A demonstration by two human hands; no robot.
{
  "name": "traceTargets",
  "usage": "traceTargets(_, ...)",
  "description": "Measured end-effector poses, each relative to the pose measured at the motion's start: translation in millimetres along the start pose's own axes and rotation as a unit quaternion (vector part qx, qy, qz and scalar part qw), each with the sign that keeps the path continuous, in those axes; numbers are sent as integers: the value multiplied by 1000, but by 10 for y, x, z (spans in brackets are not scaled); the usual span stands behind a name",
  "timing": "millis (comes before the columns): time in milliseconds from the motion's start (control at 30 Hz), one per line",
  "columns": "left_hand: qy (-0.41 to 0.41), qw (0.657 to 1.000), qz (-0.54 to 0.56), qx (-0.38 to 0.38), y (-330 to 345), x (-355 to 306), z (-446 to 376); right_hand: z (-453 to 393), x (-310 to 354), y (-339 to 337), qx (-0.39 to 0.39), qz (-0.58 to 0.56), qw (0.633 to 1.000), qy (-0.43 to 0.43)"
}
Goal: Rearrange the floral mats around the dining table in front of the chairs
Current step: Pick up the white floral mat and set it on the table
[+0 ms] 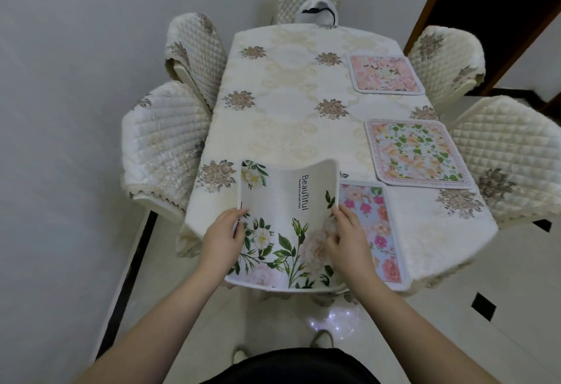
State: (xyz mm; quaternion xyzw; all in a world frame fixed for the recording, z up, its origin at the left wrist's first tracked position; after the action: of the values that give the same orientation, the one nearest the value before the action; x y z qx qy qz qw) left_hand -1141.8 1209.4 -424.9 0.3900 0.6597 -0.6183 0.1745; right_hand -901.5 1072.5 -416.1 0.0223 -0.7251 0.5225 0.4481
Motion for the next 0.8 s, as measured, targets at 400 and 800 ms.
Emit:
traceTargets(400,4,999,5,52,-515,686,-165,174,726,640,36,-6,999,-6)
traceTargets(800,-17,1000,0,17,-407,613,-858,-584,783,754,46,-22,999,-16)
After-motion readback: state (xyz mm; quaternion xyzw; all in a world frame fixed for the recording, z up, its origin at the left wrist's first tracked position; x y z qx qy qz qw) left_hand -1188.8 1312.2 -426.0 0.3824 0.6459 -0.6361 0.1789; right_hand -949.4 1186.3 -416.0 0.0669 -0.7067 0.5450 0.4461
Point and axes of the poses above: each hand's wrist, its own z-axis away from the middle knuckle, its own y-axis out of the palm, x = y × z, the point moved 10 cm from there along -z, towards the middle knuckle, and after that the axes turned 9 degrees about -x, right-handed, at the moved point
